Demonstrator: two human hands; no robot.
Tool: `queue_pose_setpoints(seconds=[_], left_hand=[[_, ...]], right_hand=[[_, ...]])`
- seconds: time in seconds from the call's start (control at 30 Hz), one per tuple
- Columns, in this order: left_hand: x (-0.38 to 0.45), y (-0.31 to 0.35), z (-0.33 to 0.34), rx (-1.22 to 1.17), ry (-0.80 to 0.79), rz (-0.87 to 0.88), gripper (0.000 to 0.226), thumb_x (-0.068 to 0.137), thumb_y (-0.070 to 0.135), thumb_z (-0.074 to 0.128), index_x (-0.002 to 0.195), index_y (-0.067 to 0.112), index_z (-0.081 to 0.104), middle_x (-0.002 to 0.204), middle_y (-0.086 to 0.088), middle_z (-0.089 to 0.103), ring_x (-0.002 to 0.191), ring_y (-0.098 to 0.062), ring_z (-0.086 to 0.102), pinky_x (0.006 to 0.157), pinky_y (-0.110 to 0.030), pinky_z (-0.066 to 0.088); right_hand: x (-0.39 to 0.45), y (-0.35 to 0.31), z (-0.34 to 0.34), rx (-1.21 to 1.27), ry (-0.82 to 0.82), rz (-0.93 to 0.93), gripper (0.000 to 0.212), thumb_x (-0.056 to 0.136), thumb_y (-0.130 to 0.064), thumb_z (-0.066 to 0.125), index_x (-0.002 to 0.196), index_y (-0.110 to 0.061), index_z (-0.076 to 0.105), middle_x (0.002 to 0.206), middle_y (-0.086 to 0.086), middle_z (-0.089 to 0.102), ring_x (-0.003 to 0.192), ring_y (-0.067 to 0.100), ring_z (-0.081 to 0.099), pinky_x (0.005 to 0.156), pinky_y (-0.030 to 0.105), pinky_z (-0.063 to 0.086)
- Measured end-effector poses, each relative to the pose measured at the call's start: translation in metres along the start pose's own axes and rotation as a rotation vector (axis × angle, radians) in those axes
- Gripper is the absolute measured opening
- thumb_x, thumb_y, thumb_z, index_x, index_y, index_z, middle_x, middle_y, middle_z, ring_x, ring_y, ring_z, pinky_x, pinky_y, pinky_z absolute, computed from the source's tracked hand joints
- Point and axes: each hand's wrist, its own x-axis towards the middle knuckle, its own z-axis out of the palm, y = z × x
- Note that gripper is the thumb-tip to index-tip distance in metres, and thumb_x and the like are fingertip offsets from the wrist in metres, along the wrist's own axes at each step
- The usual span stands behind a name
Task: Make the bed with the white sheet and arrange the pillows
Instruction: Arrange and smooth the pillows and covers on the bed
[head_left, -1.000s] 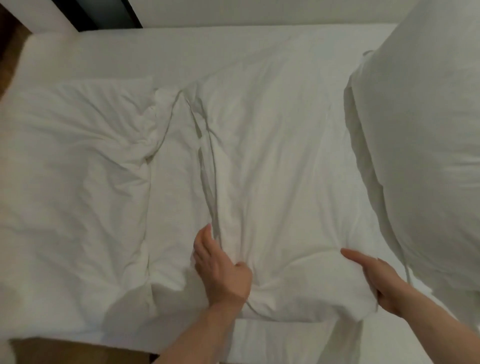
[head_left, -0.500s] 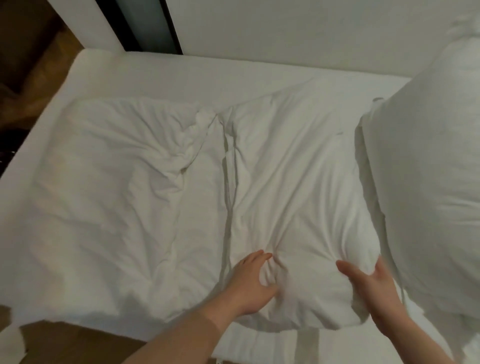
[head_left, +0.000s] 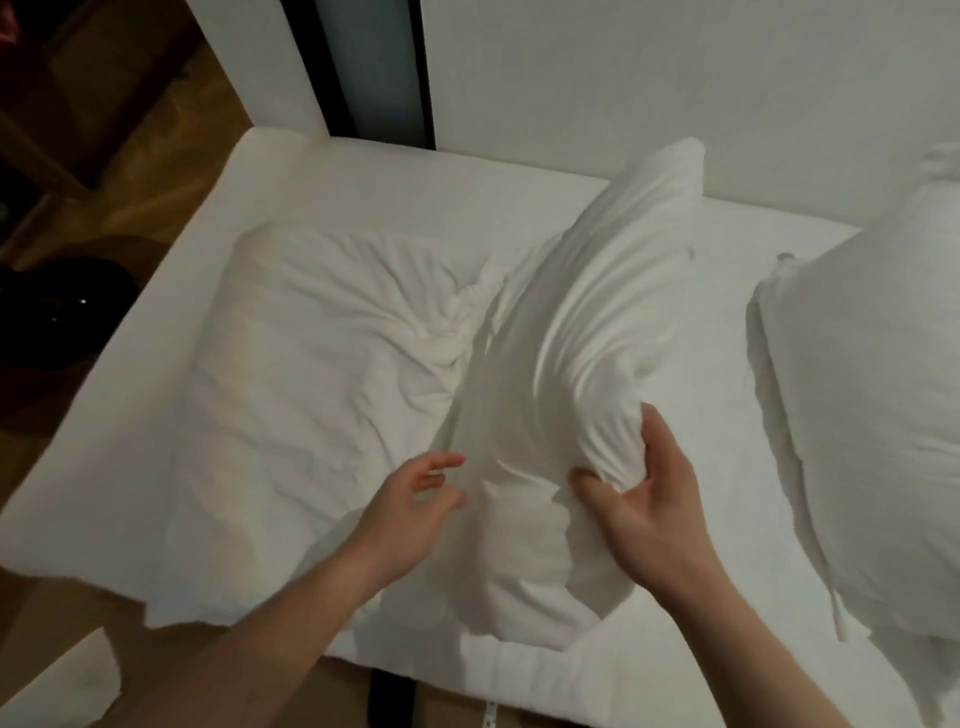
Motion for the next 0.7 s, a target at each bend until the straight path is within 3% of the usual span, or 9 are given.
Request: queue_pose_setpoints(seconds=[0.13,0.23,0.33,0.43,0.5,0.6,0.7], left_hand=[[-0.009,0.010,-0.093,-0.224,0.103,-0.054,0.024,0.099,0.011,0.055,0.111,0.026,0.070,0.115,0.003,0.071,0.112,-0.018,0.066,0.097,-0.045,0.055],[-0.014,0.008,-0.170,-0.389,0.118,-0.071,0.026,0.104,0.025,0.047,0.111,0.021,0.071,0.113,0.002,0.075,0.107,-0.024,0.067,0.090,-0.045,0.055],[-0.008,0.000,-0.234,-0.433,0.041,-0.143,0.053,0.097,0.057,0.047,0.125,0.018,0.070,0.122,-0.011,0.071,0.113,-0.030,0.066,0.102,-0.048,0.048],[0.003,-0.011,-0.256,-0.161,0.015,-0.208,0.078,0.068,0.085,0.060,0.121,0.028,0.067,0.115,0.001,0.072,0.107,-0.021,0.068,0.094,-0.037,0.050],[0.014,-0.028,-0.253,0.125,0.106,-0.246,0.069,0.069,0.068,0.076,0.123,0.028,0.062,0.112,0.008,0.067,0.101,-0.018,0.065,0.086,-0.036,0.050],[0.037,-0.059,-0.254,0.384,0.184,-0.306,0.055,0.086,0.036,0.072,0.135,0.014,0.059,0.128,-0.009,0.066,0.112,-0.032,0.063,0.094,-0.038,0.050],[0.049,-0.077,-0.258,0.447,0.177,-0.351,0.069,0.076,0.044,0.065,0.137,0.013,0.059,0.134,-0.014,0.064,0.118,-0.034,0.062,0.100,-0.041,0.050]], right_hand=[[-0.003,-0.057,0.086,-0.068,-0.242,-0.167,0.076,0.078,-0.013,0.072,0.150,-0.019,0.049,0.146,-0.007,0.059,0.136,0.007,0.054,0.112,0.033,0.045],[-0.017,-0.084,0.158,-0.174,-0.471,-0.265,0.085,0.078,-0.019,0.073,0.156,-0.028,0.039,0.162,-0.012,0.040,0.145,0.009,0.043,0.120,0.030,0.036],[-0.032,-0.096,0.229,-0.330,-0.733,-0.305,0.088,0.078,-0.022,0.074,0.153,-0.040,0.030,0.168,-0.024,0.016,0.140,0.019,0.046,0.115,0.035,0.040],[-0.049,-0.082,0.280,-0.437,-0.883,-0.264,0.094,0.080,-0.023,0.075,0.155,-0.043,0.021,0.169,-0.025,0.006,0.131,0.031,0.051,0.104,0.047,0.048],[-0.060,-0.067,0.295,-0.441,-0.967,-0.217,0.092,0.081,-0.025,0.074,0.155,-0.042,0.023,0.169,-0.023,0.003,0.134,0.035,0.050,0.105,0.048,0.048],[-0.075,-0.046,0.294,-0.369,-1.047,-0.105,0.073,0.085,-0.024,0.073,0.150,-0.040,0.043,0.168,-0.025,0.012,0.126,0.024,0.060,0.103,0.039,0.051],[-0.083,-0.020,0.269,-0.335,-0.923,0.031,0.060,0.086,-0.031,0.070,0.141,-0.044,0.051,0.162,-0.030,0.026,0.103,0.008,0.068,0.092,0.028,0.055]])
